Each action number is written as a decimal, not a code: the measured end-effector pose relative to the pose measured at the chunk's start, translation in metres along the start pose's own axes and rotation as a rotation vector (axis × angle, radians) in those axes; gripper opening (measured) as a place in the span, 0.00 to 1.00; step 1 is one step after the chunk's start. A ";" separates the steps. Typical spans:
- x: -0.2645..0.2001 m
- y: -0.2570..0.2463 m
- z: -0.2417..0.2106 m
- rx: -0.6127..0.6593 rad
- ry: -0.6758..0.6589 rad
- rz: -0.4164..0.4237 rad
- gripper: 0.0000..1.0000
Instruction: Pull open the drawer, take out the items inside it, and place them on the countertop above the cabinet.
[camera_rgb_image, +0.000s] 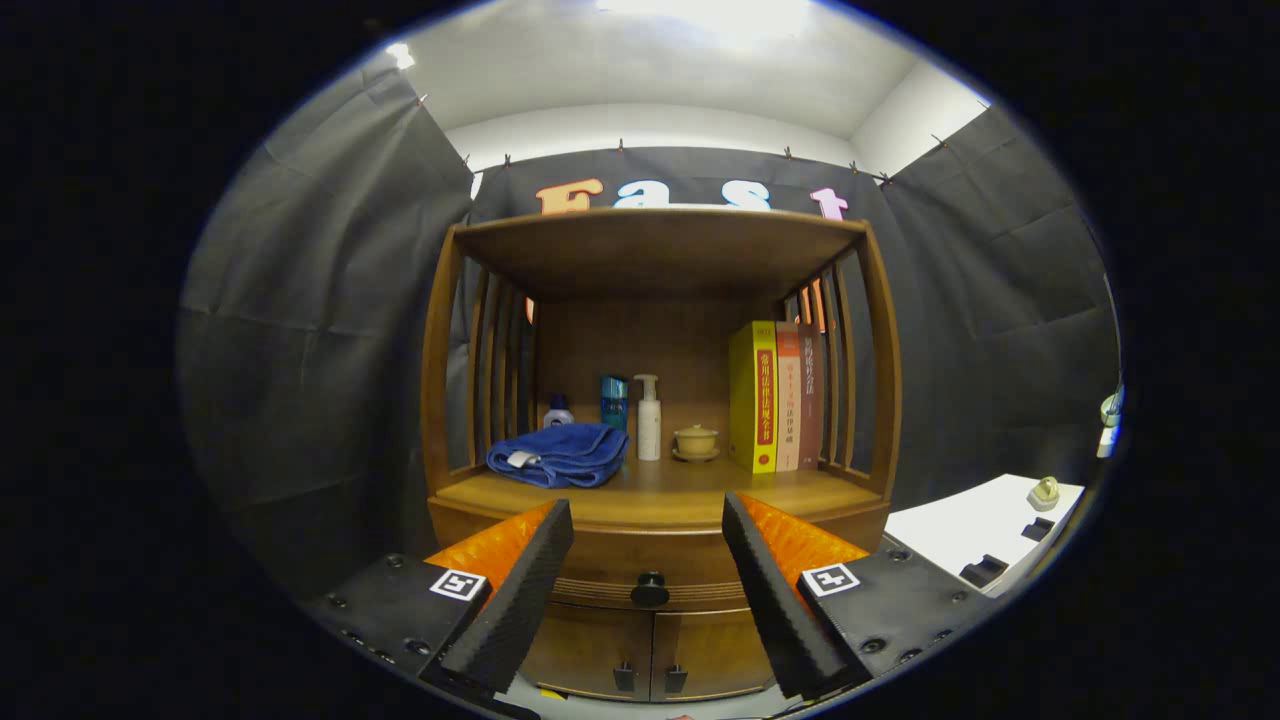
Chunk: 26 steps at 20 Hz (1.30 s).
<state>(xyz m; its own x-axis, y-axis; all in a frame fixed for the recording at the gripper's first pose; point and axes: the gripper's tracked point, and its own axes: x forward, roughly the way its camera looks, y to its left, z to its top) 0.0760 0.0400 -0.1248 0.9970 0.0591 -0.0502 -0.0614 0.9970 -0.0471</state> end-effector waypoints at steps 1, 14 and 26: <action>0.010 0.000 -0.012 0.003 0.003 -0.003 0.99; 0.088 -0.004 -0.127 -0.042 0.090 -0.006 0.99; 0.117 -0.021 -0.163 -0.010 0.153 -0.049 0.99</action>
<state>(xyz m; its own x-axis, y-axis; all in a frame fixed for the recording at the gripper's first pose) 0.1865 0.0173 -0.2925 0.9801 0.0009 -0.1986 -0.0137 0.9979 -0.0630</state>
